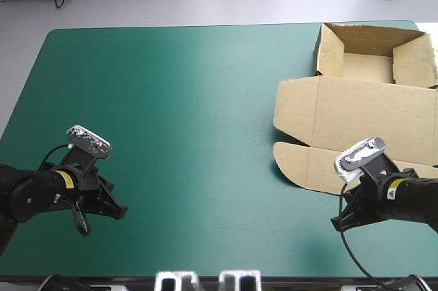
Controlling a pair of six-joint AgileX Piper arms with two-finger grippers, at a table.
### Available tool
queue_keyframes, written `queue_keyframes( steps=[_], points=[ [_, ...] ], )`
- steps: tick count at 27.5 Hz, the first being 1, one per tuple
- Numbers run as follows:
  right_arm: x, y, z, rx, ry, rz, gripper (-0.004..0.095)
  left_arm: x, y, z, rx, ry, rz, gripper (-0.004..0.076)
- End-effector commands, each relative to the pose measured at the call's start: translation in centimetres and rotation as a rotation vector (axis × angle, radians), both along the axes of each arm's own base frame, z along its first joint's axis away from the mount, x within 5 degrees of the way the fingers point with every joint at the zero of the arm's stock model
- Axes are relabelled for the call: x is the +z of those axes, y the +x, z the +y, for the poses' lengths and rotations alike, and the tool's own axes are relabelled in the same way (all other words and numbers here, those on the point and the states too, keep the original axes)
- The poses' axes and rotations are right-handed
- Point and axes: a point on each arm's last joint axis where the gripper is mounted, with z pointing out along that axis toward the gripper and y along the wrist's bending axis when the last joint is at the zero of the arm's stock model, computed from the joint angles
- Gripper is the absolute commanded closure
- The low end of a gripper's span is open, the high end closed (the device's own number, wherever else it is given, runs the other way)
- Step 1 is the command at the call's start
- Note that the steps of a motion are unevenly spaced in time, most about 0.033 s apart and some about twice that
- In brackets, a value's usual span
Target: Fold the box
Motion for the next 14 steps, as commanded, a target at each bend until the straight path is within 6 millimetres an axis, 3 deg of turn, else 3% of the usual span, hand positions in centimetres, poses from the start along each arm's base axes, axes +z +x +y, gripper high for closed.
queue_keyframes(
  steps=[1,4,14],
  points=[
    [0.6,-1.0,-0.3,-0.005,0.011,-0.033,0.0932,-0.8,-0.7,-0.3,-0.003,-0.03,0.08,0.0734],
    [0.4,-1.1,-0.6,-0.024,-0.003,-0.037,0.0932,-1.8,-0.8,-0.4,-0.005,-0.036,0.119,0.0734],
    [-1.0,-1.1,-0.6,-0.047,-0.013,0.014,0.0932,-2.0,-1.1,-0.9,-0.014,-0.088,0.15,0.0734]
  ],
)
